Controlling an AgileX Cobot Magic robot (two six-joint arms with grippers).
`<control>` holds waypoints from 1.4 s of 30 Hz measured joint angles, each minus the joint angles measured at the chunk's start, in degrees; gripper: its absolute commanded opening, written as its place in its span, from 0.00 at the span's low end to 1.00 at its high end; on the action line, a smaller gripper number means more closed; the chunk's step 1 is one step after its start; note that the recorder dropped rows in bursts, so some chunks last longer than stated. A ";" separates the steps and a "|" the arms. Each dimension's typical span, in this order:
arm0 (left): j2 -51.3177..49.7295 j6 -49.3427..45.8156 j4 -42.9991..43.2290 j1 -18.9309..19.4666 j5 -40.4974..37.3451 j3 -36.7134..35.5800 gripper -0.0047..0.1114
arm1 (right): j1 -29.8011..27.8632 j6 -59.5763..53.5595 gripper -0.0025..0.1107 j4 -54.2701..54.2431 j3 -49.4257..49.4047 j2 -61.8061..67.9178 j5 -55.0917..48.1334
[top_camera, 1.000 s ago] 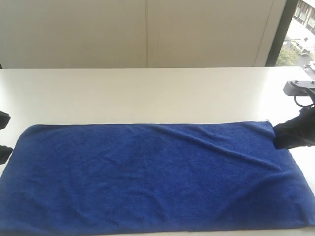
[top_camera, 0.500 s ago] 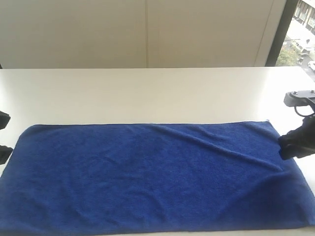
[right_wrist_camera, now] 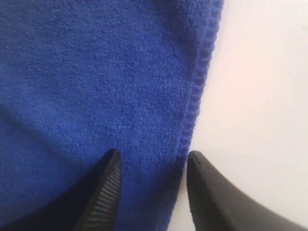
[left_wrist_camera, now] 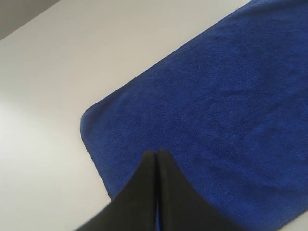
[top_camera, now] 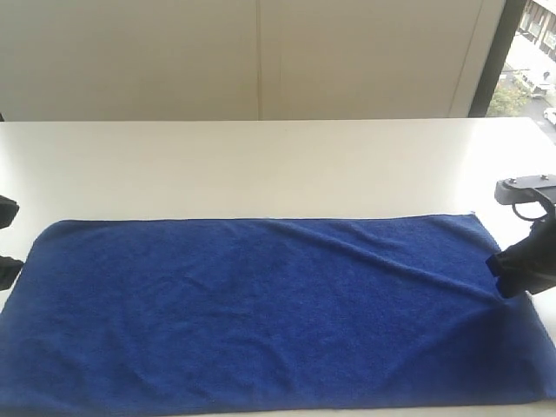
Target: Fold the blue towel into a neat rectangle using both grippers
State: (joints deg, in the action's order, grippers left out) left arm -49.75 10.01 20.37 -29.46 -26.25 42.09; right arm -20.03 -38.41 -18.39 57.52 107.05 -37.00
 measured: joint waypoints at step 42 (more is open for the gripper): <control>0.00 0.00 0.00 0.00 0.14 0.00 0.04 | 0.29 25.87 0.02 21.07 2.03 1.13 0.72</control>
State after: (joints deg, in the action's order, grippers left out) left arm -49.75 10.01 20.37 -29.46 -26.11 42.09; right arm -19.73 -12.54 2.68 59.56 108.18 -36.28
